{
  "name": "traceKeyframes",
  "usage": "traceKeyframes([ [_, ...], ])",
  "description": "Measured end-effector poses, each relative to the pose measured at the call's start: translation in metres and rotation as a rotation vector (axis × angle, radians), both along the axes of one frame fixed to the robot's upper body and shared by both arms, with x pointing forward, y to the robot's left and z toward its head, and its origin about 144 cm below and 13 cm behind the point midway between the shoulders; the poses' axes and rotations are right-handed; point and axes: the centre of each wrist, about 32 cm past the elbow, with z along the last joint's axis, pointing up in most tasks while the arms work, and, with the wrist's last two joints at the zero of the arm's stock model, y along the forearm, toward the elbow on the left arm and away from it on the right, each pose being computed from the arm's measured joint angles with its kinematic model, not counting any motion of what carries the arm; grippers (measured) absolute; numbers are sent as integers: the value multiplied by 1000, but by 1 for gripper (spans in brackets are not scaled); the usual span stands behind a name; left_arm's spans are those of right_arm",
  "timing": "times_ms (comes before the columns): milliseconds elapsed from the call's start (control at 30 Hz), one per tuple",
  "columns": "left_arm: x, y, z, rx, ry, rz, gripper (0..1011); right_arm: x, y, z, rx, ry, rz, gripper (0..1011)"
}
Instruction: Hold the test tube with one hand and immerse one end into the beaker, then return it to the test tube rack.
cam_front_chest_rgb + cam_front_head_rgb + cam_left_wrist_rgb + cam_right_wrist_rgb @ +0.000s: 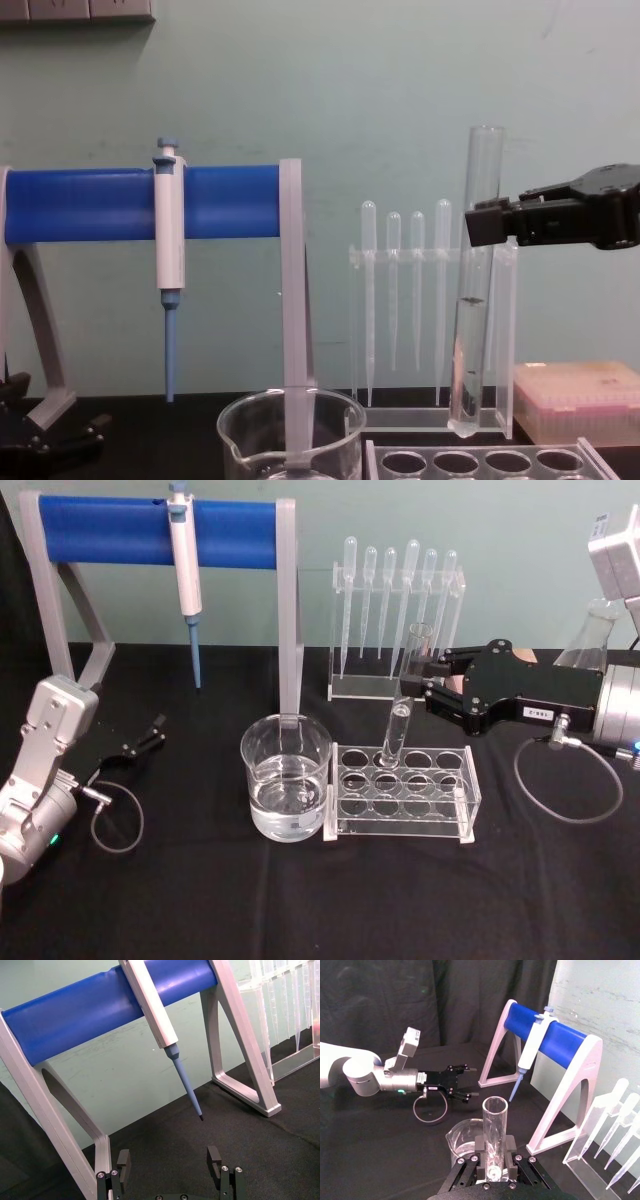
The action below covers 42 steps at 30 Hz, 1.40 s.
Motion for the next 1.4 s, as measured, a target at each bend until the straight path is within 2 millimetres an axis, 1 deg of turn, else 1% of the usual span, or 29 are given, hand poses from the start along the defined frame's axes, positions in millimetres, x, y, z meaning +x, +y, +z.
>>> traceKeyframes([
  [1400, 0, 0, 0, 0, 0, 0, 1000, 0, 0, 0, 0, 0, 0, 238],
])
